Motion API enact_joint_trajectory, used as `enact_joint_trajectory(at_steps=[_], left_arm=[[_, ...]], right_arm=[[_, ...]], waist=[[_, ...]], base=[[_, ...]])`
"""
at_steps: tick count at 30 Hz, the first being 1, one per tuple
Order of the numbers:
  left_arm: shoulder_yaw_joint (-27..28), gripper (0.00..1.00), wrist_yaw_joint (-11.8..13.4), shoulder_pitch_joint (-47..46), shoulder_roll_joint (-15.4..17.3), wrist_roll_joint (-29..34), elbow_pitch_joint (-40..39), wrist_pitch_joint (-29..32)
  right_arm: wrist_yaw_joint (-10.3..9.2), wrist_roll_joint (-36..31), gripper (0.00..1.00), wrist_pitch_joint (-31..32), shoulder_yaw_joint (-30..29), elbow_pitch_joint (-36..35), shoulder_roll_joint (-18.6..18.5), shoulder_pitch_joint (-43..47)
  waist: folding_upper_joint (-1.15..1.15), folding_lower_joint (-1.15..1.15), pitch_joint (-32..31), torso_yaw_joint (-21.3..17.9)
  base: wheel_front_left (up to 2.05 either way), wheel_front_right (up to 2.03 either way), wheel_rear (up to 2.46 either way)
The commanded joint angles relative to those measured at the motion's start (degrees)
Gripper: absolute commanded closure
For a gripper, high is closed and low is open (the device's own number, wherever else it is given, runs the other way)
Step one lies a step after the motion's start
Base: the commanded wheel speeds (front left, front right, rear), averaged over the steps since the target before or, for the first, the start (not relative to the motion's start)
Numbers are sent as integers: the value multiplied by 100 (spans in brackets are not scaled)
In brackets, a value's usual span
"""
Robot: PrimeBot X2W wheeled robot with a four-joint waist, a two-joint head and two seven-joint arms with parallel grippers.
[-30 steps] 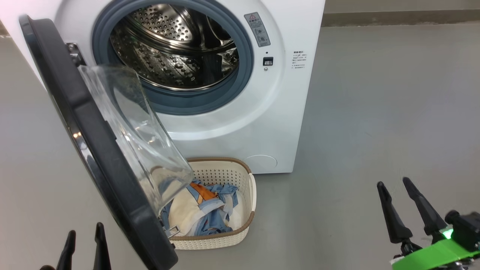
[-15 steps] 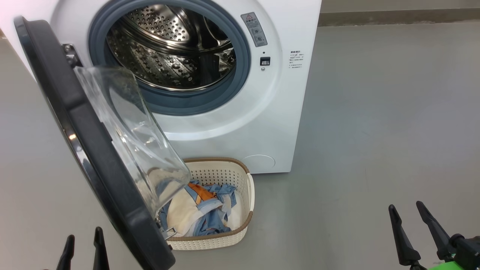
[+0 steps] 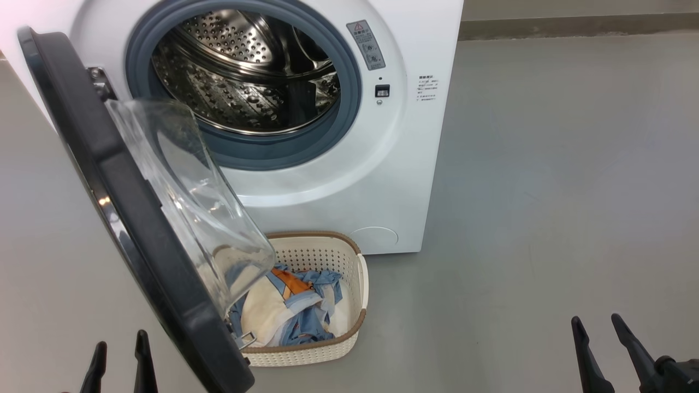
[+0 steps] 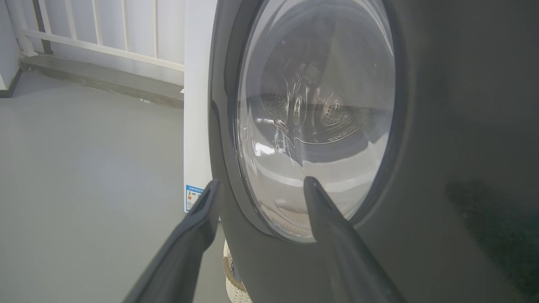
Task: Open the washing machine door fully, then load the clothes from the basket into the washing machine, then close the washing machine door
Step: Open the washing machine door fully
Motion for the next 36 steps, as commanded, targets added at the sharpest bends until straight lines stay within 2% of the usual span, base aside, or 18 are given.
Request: enact_joint_trajectory(at_steps=[1, 25, 26, 27, 28, 36], left_arm=[[194, 0, -14, -98, 66, 69, -161, -37], [206, 0, -14, -77, 66, 88, -181, -37], [182, 4, -14, -75, 66, 99, -180, -37], [168, 66, -14, -75, 66, 100, -180, -37], [160, 100, -14, -75, 66, 101, -180, -37], [169, 100, -14, -83, 66, 86, -151, -37]], right_arm=[[9, -127, 0, -69, 71, -72, -60, -4], [9, -225, 0, -69, 30, 153, -61, -36], [9, -223, 0, -69, 29, 155, -63, -39], [9, -217, 0, -69, 30, 157, -66, -43], [9, -211, 0, -69, 33, 158, -70, -46], [9, -192, 0, -69, 34, 144, -79, -55]], waist=[[0, 0, -3, 0], [0, 0, -5, 50], [0, 0, -4, 51], [0, 0, -2, 52], [0, 0, 0, 53], [0, 0, 10, 65]], base=[[0, 0, 0], [0, 0, 0], [0, 0, 0], [0, 0, 0], [0, 0, 0], [0, 0, 0]])
